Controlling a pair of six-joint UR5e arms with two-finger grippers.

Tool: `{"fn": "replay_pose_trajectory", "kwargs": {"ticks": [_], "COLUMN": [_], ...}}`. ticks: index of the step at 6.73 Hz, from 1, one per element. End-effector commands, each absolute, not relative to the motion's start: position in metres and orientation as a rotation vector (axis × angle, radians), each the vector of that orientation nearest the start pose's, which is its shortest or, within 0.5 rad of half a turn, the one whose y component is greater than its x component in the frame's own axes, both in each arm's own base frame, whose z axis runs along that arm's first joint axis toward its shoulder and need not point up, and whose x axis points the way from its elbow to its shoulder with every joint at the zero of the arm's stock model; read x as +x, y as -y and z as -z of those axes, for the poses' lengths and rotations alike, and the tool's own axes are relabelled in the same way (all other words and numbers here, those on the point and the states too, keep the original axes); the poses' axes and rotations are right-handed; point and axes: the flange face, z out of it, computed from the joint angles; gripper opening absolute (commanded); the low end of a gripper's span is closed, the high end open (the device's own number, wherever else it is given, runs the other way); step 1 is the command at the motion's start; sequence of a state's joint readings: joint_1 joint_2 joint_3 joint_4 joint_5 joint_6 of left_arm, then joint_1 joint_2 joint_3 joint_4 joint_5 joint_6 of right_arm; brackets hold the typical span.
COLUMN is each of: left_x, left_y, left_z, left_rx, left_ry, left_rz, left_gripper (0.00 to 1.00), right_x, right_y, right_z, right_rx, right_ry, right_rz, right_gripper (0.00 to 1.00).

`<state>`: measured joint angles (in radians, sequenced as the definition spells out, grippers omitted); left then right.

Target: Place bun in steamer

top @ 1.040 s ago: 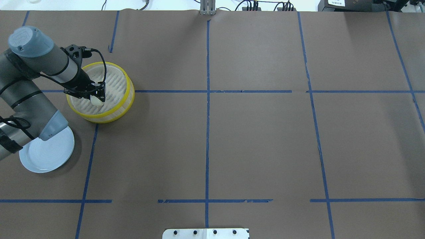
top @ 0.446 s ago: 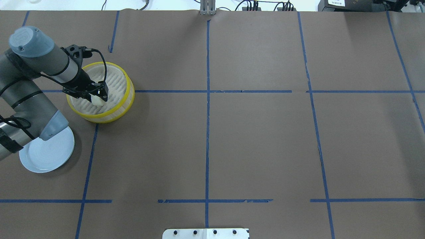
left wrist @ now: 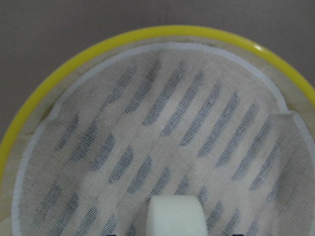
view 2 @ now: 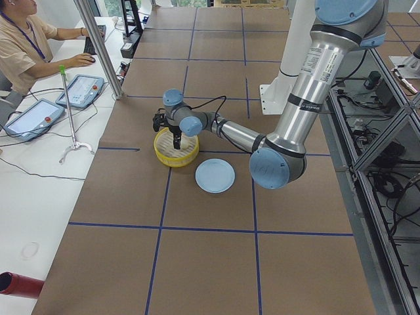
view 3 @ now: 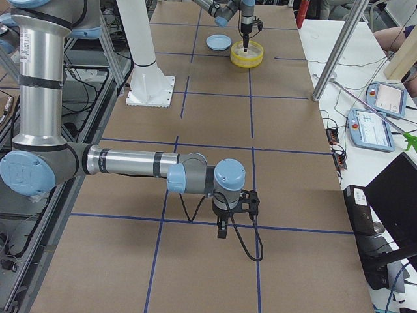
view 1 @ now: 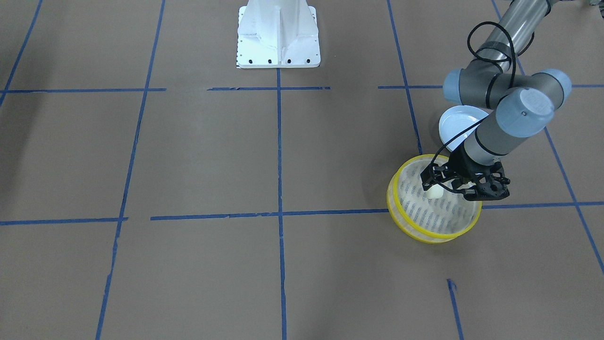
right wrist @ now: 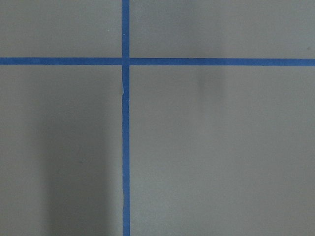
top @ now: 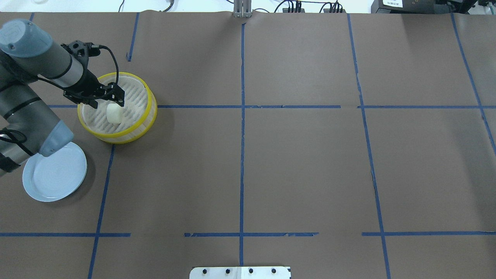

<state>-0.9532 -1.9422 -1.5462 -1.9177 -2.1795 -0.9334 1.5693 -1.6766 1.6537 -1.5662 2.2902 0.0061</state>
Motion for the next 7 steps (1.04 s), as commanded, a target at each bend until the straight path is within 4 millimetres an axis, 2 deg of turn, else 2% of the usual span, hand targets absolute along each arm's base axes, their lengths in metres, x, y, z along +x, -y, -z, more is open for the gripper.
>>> {"fn": "replay_pose_trajectory", "kwargs": {"ticks": [1, 2, 3, 4, 6, 7], "left_x": [0.211, 0.134, 0.100, 0.032, -0.047, -0.087], "left_y": [0.598, 0.599, 0.591, 0.579, 0.541, 0.520], "left_z": [-0.382, -0.394, -0.423, -0.461, -0.549, -0.615], "left_rx": [0.162, 0.234, 0.184, 0.197, 0.221, 0.166], "left_ry": [-0.872, -0.845, -0.875, -0.854, -0.774, -0.757], "left_rz": [0.172, 0.172, 0.104, 0.095, -0.032, -0.016], "left_gripper": [1.00, 1.00, 1.00, 1.00, 1.00, 1.00], "right_x": [0.067, 0.067, 0.067, 0.067, 0.067, 0.067], "right_y": [0.446, 0.446, 0.446, 0.446, 0.446, 0.446], "right_z": [-0.671, -0.671, -0.671, -0.671, -0.671, -0.671], "right_rx": [-0.020, -0.020, -0.020, -0.020, -0.020, -0.020], "right_ry": [0.719, 0.719, 0.719, 0.719, 0.719, 0.719], "right_rz": [-0.011, -0.011, -0.011, -0.011, -0.011, -0.011], "right_gripper": [1.00, 1.00, 1.00, 1.00, 1.00, 1.00]}}
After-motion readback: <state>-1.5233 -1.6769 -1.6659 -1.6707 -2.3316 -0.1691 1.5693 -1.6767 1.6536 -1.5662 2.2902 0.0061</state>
